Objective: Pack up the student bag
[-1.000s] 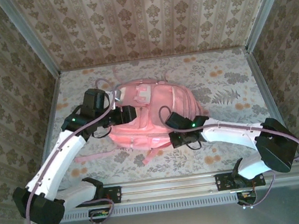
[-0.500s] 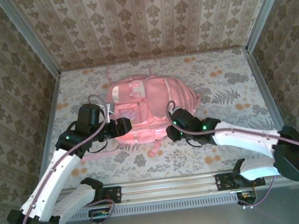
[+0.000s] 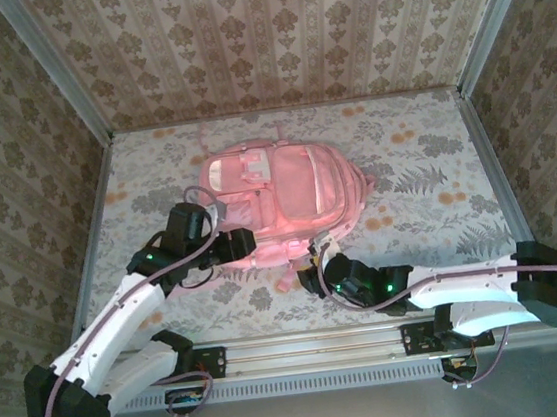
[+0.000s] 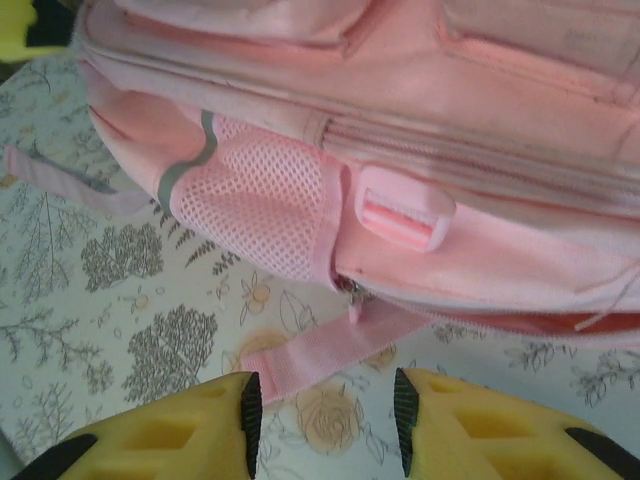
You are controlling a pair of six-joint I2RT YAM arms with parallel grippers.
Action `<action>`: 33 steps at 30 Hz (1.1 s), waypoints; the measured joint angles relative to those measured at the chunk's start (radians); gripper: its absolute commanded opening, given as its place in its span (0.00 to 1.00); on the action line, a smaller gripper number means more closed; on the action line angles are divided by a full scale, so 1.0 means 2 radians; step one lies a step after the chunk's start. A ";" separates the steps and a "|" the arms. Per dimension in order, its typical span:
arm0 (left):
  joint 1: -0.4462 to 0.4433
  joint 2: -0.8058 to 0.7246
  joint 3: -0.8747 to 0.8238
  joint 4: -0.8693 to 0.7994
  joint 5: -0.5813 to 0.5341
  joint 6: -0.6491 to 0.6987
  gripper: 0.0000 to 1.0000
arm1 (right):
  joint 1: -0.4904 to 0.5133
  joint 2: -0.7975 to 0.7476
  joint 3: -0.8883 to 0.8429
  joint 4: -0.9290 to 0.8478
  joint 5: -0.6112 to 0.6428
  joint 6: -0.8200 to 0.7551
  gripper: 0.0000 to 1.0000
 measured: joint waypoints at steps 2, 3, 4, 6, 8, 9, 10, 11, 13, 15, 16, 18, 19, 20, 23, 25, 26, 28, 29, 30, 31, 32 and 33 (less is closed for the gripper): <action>-0.021 0.008 0.000 0.015 -0.002 0.000 0.67 | 0.006 0.032 -0.001 0.036 0.010 -0.022 0.44; -0.026 0.012 -0.001 0.020 -0.003 0.000 0.67 | 0.007 0.047 -0.002 0.051 0.013 -0.031 0.45; -0.028 0.014 -0.003 0.027 -0.004 0.000 0.67 | 0.009 0.064 -0.006 0.072 0.018 -0.043 0.46; -0.026 0.015 -0.009 0.035 -0.007 0.000 0.67 | 0.009 0.097 -0.019 0.120 0.026 -0.063 0.49; -0.019 0.014 -0.014 0.039 -0.008 0.001 0.67 | 0.009 0.133 -0.036 0.167 0.033 -0.079 0.52; -0.013 0.012 -0.015 0.039 -0.008 0.001 0.67 | 0.009 0.148 -0.042 0.184 0.035 -0.085 0.53; -0.005 0.007 -0.016 0.040 -0.008 0.001 0.67 | 0.008 0.167 -0.045 0.202 0.037 -0.092 0.53; 0.002 0.000 -0.017 0.039 -0.008 0.002 0.67 | 0.007 0.184 -0.048 0.223 0.038 -0.099 0.54; 0.014 -0.017 -0.017 0.039 -0.013 0.002 0.67 | 0.005 0.212 -0.052 0.262 0.039 -0.108 0.55; 0.018 -0.034 -0.016 0.039 -0.016 0.004 0.67 | 0.001 0.236 -0.056 0.302 0.040 -0.117 0.57; 0.018 -0.042 -0.017 0.039 -0.017 0.004 0.67 | -0.001 0.249 -0.058 0.322 0.040 -0.120 0.58; 0.018 -0.051 -0.016 0.039 -0.018 0.004 0.67 | -0.005 0.276 -0.062 0.364 0.041 -0.126 0.60; 0.018 -0.053 -0.016 0.039 -0.018 0.004 0.67 | -0.006 0.291 -0.064 0.385 0.041 -0.129 0.61; 0.018 -0.053 -0.016 0.038 -0.018 0.005 0.67 | -0.007 0.306 -0.066 0.403 0.041 -0.131 0.63; 0.019 -0.052 -0.016 0.034 -0.020 0.007 0.67 | -0.007 0.339 -0.067 0.459 0.042 -0.141 0.64; 0.020 -0.052 -0.016 0.032 -0.022 0.009 0.67 | -0.007 0.356 -0.066 0.487 0.043 -0.147 0.64; 0.021 -0.052 -0.016 0.031 -0.025 0.010 0.67 | -0.007 0.364 -0.066 0.500 0.044 -0.152 0.64; 0.022 -0.052 -0.016 0.031 -0.027 0.010 0.67 | -0.007 0.373 -0.064 0.513 0.044 -0.160 0.64; 0.023 -0.052 -0.016 0.031 -0.029 0.010 0.67 | -0.007 0.377 -0.062 0.517 0.044 -0.166 0.64; 0.023 -0.052 -0.016 0.031 -0.029 0.010 0.67 | -0.007 0.379 -0.060 0.520 0.044 -0.170 0.64; 0.024 -0.052 -0.016 0.031 -0.029 0.010 0.67 | -0.007 0.381 -0.057 0.521 0.043 -0.173 0.64; 0.024 -0.052 -0.016 0.031 -0.030 0.010 0.67 | -0.007 0.383 -0.055 0.522 0.043 -0.177 0.64; 0.024 -0.052 -0.016 0.031 -0.031 0.011 0.67 | -0.007 0.383 -0.054 0.523 0.043 -0.181 0.64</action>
